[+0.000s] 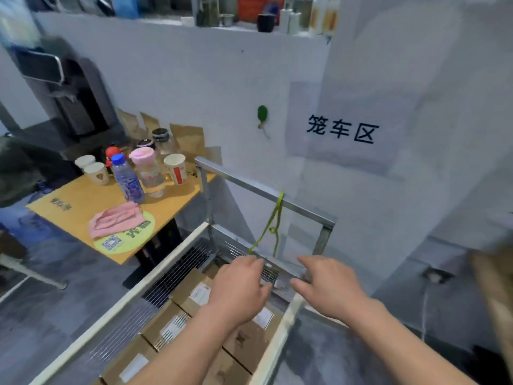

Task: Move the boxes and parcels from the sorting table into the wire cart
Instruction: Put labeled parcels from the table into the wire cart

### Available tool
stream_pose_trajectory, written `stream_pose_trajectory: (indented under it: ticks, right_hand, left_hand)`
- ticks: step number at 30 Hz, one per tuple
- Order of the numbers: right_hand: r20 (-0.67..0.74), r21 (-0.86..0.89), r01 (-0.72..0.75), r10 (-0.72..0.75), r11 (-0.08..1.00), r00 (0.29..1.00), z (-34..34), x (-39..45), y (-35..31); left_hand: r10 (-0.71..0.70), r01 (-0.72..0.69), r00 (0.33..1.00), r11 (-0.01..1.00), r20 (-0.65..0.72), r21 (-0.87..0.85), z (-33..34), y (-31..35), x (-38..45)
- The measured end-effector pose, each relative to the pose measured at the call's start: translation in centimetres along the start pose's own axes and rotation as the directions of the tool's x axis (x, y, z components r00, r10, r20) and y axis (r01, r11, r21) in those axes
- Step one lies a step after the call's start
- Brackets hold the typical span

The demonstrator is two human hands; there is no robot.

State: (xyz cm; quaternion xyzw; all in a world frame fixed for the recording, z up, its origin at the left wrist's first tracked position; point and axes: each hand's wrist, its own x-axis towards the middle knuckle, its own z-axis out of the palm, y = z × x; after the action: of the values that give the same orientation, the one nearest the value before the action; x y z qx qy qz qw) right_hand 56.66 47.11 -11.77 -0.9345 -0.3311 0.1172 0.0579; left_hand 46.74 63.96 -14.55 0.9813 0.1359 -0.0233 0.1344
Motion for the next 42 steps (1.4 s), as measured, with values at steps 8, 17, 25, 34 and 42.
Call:
stream_pose_trajectory:
  ticks: [8,17,25,34,42]
  right_hand:
    - [-0.121,0.022,-0.214,0.215,0.977,0.969,-3.9,-11.1,12.0]
    - [-0.216,0.123,-0.410,0.427,0.904,0.878,-6.7,-24.7,23.8]
    - [-0.276,0.236,-0.564,0.611,0.791,0.742,-7.9,-34.5,31.7]
    - [-0.253,0.275,-0.771,0.817,0.575,0.518,-6.8,-42.3,36.8]
    - [-0.219,0.352,-0.871,0.935,0.342,0.278,-5.0,-47.0,38.8]
  left_hand:
    - [0.262,-0.262,0.965,0.962,0.004,0.082,0.2,16.0,0.0]
    - [0.479,-0.481,0.877,0.867,0.047,0.134,1.7,33.5,-2.6]
    - [0.671,-0.669,0.740,0.730,0.037,0.139,2.8,46.2,-4.3]
    - [0.851,-0.855,0.518,0.511,0.091,0.084,5.9,56.3,-4.8]
    - [0.950,-0.953,0.287,0.296,0.124,-0.058,8.2,63.0,-5.6]
